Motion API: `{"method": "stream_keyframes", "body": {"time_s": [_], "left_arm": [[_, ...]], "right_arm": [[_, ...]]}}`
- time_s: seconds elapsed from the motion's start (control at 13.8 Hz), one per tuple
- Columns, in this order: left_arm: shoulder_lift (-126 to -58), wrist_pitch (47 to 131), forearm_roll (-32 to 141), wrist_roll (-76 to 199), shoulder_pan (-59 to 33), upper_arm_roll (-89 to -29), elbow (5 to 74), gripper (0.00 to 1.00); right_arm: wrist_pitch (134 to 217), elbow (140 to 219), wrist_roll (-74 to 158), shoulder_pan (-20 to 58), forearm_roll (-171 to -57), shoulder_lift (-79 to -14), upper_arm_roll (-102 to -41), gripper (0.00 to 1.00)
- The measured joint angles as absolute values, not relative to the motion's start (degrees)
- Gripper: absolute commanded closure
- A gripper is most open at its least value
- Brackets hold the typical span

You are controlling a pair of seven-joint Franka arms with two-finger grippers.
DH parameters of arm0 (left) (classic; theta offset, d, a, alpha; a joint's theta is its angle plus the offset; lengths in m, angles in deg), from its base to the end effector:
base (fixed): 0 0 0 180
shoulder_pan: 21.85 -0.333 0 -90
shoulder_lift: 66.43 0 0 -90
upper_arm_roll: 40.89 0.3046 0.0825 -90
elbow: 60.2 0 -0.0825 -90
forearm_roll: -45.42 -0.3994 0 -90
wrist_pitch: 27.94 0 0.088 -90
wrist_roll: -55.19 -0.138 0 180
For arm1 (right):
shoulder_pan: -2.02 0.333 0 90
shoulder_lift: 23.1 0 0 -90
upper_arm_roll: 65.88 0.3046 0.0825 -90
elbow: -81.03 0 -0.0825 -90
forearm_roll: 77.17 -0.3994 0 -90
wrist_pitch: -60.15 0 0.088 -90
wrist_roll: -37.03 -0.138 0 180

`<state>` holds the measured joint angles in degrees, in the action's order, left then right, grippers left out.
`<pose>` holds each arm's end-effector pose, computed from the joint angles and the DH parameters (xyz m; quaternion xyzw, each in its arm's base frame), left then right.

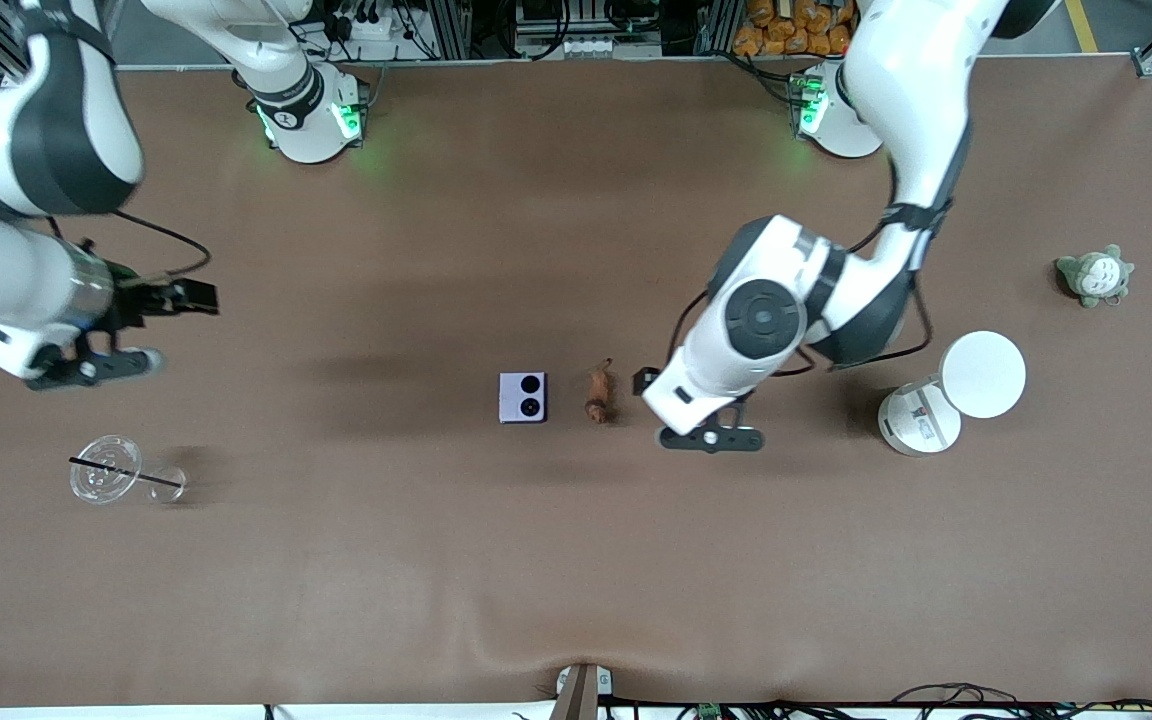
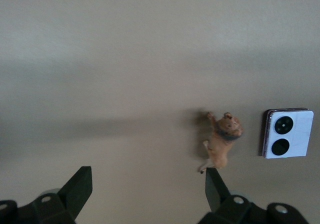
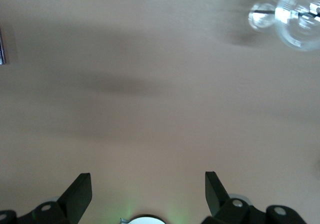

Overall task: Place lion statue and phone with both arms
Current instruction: 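Reach the left gripper to the lion while the right gripper approaches the phone, then grasp the lion statue with the left gripper while the right gripper lowers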

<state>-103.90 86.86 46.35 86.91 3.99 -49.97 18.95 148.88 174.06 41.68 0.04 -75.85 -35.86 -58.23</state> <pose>0.6073 -0.4028 0.2834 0.9983 -0.0089 -0.0406 0.0398 0.5958 0.0512 0.4259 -0.9849 -0.0909 0.1474 0.0020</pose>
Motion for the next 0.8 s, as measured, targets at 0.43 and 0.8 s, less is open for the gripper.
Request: {"method": "stream_keyframes", "body": {"time_s": [0.43,0.8], "left_arm": [[-110.33,98.90,46.27,94.42,12.32,-49.64,18.89,0.00],[-113.36,100.33,43.20,94.59,13.82,-48.91,18.97,0.12]], "right_arm": [[157.77,168.48,42.13,0.16,-75.84,-45.61,-55.81,0.00],[168.45,165.98,41.53,0.19,-79.11,-50.87,-53.78,0.00]]}}
